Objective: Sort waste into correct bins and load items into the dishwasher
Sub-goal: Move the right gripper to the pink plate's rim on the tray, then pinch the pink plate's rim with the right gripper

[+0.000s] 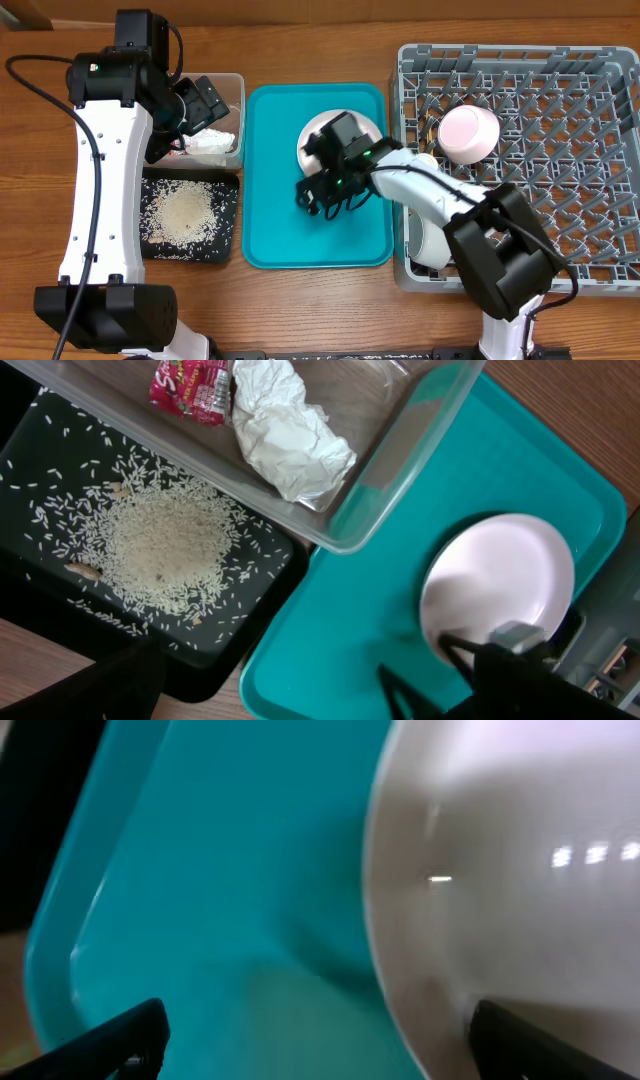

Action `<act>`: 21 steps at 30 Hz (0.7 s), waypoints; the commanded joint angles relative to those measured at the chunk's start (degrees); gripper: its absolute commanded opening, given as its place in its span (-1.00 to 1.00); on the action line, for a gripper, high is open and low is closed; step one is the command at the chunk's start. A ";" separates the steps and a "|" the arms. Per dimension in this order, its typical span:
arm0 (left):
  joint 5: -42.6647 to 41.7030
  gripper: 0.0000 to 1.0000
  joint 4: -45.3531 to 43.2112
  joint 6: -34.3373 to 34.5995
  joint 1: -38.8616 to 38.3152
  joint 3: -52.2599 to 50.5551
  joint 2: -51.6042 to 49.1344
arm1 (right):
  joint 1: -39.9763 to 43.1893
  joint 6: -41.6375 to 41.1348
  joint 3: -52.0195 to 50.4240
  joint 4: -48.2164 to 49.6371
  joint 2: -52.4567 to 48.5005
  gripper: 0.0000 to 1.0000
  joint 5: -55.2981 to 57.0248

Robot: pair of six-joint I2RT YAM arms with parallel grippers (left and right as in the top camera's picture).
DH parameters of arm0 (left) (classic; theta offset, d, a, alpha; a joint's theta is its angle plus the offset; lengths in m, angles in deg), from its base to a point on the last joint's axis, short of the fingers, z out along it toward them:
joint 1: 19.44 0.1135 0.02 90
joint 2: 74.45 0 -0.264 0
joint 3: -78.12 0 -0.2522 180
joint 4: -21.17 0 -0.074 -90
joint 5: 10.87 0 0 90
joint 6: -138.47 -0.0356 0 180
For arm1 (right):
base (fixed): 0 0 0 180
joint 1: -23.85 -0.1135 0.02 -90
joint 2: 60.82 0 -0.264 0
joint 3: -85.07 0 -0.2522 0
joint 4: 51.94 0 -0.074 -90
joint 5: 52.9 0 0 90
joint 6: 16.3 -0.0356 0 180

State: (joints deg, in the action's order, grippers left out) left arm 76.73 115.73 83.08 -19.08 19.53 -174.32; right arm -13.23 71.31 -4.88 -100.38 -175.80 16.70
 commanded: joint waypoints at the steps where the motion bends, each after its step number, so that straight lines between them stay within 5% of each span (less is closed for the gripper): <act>1: -0.02 1.00 -0.02 0.11 -0.39 0.83 0.39 | -3.69 3.13 0.66 -2.40 -0.44 0.96 -3.69; 21: -0.02 1.00 -0.02 0.11 -0.39 0.83 0.42 | -9.42 -0.83 0.66 -5.55 13.40 1.00 2.32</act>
State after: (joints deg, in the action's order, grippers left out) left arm 76.73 115.75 83.08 -19.08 19.53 -174.32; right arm -22.67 71.94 -4.51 -106.35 -164.08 17.01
